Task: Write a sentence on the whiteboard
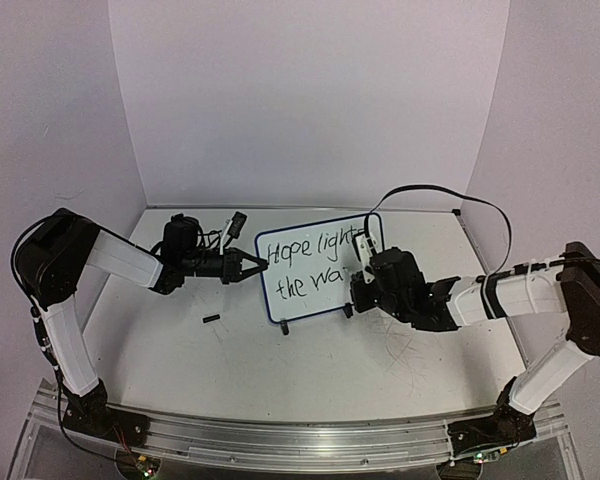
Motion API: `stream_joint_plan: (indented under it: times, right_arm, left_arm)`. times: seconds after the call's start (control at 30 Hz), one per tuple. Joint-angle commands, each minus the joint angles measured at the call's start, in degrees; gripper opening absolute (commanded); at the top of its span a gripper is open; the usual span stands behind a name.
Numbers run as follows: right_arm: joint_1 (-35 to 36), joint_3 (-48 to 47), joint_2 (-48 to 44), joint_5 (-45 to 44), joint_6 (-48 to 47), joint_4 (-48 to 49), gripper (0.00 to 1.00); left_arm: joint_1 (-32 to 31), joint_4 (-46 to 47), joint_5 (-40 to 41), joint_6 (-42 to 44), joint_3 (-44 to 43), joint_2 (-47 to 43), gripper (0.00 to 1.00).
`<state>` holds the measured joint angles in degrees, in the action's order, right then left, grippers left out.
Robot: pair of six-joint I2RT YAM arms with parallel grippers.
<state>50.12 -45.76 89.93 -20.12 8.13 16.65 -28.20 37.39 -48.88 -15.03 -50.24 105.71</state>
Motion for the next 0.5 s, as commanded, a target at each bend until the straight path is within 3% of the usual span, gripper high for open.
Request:
stream_joint_plan:
  times: [0.0,0.47]
  right_arm:
    - [-0.1,-2.0,1.5,-0.4,-0.4,1.7,0.0]
    - [0.1,1.0,0.8,0.8,2.3,-0.2,0.0]
  left_arm:
    - [-0.7,-5.9,2.5,3.9,0.0,0.5,0.0]
    - [-0.7,-6.0,2.6,3.9,0.1,0.4,0.0]
